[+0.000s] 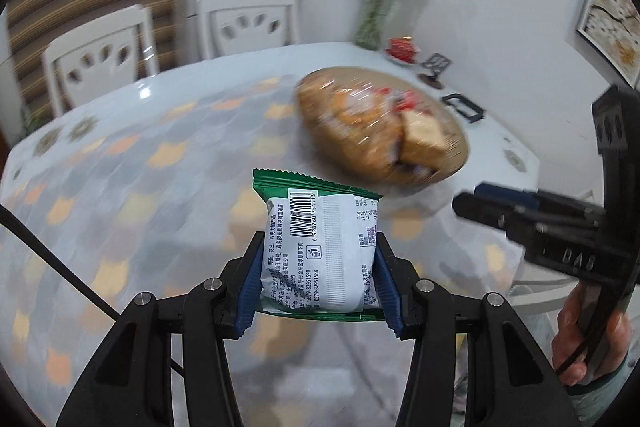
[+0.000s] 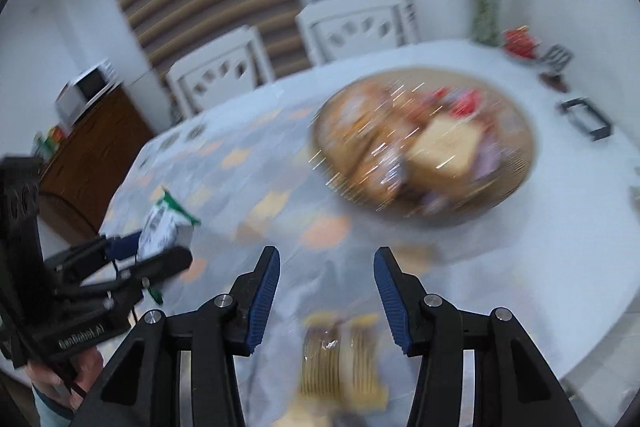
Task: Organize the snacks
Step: 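Carry both packs over the amber bowl and open both tools to drop them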
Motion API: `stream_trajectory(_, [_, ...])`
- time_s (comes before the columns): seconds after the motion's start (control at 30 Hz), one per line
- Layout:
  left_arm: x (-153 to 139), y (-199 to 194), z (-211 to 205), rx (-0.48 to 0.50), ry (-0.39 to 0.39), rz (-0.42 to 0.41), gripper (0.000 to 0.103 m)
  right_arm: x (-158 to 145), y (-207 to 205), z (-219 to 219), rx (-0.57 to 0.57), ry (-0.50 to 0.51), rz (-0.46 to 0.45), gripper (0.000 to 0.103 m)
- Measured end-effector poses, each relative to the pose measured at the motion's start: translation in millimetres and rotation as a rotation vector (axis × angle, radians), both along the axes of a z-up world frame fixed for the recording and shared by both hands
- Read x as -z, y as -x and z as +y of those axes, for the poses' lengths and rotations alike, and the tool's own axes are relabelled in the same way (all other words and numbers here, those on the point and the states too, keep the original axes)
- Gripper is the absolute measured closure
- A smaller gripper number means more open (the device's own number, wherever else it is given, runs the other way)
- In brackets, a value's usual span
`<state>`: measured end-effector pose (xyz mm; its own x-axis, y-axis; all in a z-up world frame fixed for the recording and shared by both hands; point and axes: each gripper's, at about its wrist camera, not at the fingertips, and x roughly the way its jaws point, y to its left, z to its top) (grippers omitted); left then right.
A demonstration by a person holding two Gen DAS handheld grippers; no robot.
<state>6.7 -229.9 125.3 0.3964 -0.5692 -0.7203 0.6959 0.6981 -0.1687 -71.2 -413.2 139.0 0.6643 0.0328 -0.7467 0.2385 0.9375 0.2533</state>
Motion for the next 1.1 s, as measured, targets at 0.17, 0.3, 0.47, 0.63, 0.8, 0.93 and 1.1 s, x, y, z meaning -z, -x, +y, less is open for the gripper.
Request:
stream_trajectory(0.17, [-4.1, -9.2, -43.4, 0.061, 0.009, -0.018, 0.055, -6.4, -5.2, -42.5, 0.022, -0.007, -0.024, 0.055])
stream_trajectory(0.3, [10.7, -17.2, -41.9, 0.060, 0.008, 0.022, 0.055, 30.1, 27.4, -42.5, -0.056, -0.146, 0.077, 0.050])
stream_trajectory(0.47, [23.9, -24.7, -34.7, 0.031, 0.020, 0.096, 0.055, 64.9, 49.4, -8.6, -0.117, -0.189, 0.149, 0.010])
stream_trajectory(0.63, [21.7, -21.2, -32.7, 0.019, 0.006, 0.090, 0.055, 99.1, 30.9, 35.3, -0.197, -0.061, 0.274, 0.036])
stream_trajectory(0.8, [10.9, -22.6, -45.3, 0.034, 0.009, 0.069, 0.055, 98.0, 35.0, 46.9, -0.194, 0.122, 0.267, 0.053])
stream_trajectory(0.93, [-1.9, -24.6, -63.4, 0.064, 0.014, 0.036, 0.055, 68.2, 39.8, 22.0, -0.136, 0.095, 0.190, 0.055])
stream_trajectory(1.1, [-17.2, -35.0, -89.1, 0.097, 0.031, 0.008, 0.055, 8.4, 39.7, -33.5, -0.014, 0.049, 0.060, 0.091])
